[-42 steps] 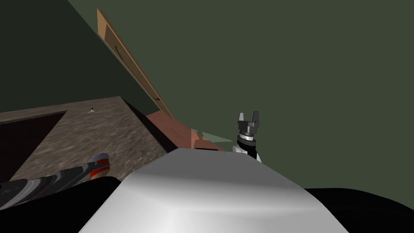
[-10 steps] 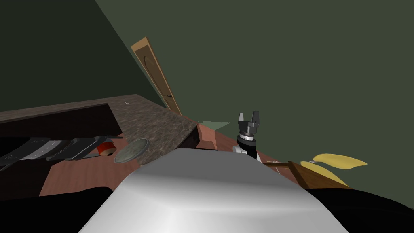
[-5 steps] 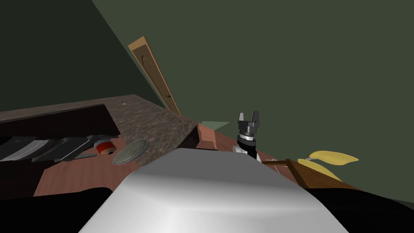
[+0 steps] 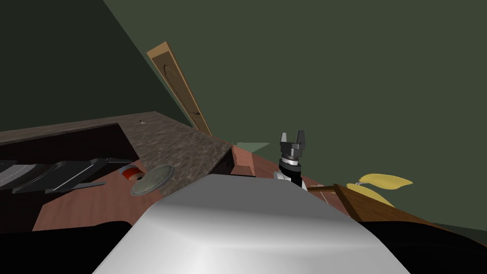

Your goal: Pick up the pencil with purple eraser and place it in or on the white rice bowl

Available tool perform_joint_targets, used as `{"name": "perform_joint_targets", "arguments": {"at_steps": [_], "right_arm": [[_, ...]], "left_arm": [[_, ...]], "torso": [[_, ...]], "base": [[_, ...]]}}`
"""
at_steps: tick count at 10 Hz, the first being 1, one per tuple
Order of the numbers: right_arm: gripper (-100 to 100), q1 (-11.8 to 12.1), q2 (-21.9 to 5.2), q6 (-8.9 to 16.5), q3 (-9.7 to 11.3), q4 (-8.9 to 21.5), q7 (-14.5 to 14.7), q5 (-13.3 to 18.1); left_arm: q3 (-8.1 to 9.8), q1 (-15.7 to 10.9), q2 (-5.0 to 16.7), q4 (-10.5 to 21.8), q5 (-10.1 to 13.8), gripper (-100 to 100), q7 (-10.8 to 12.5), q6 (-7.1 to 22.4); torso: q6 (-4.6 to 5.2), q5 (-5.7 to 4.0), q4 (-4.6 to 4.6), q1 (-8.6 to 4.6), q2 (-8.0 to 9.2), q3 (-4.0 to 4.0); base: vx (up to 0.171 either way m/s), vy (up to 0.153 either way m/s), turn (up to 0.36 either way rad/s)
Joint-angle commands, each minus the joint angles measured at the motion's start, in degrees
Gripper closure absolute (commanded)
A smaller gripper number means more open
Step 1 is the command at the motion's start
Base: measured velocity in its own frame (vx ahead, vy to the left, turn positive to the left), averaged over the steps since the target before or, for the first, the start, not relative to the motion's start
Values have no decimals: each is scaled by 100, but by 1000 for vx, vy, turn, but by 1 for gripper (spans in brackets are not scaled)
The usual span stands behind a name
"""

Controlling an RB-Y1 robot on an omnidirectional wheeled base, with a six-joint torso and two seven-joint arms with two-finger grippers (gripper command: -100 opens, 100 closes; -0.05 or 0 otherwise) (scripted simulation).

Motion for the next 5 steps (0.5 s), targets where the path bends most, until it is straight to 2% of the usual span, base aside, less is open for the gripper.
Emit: {"name": "perform_joint_targets", "arguments": {"at_steps": [1, 5], "right_arm": [[0, 0, 0, 0, 0, 0, 0, 0], [0, 0, 0, 0, 0, 0, 0, 0]], "left_arm": [[0, 0, 0, 0, 0, 0, 0, 0], [-1, 0, 0, -1, 0, 0, -1, 3]], "torso": [[0, 0, 0, 0, 0, 0], [0, -1, -1, -2, -3, -2]], "base": [[0, 0, 0], [0, 0, 0]]}}
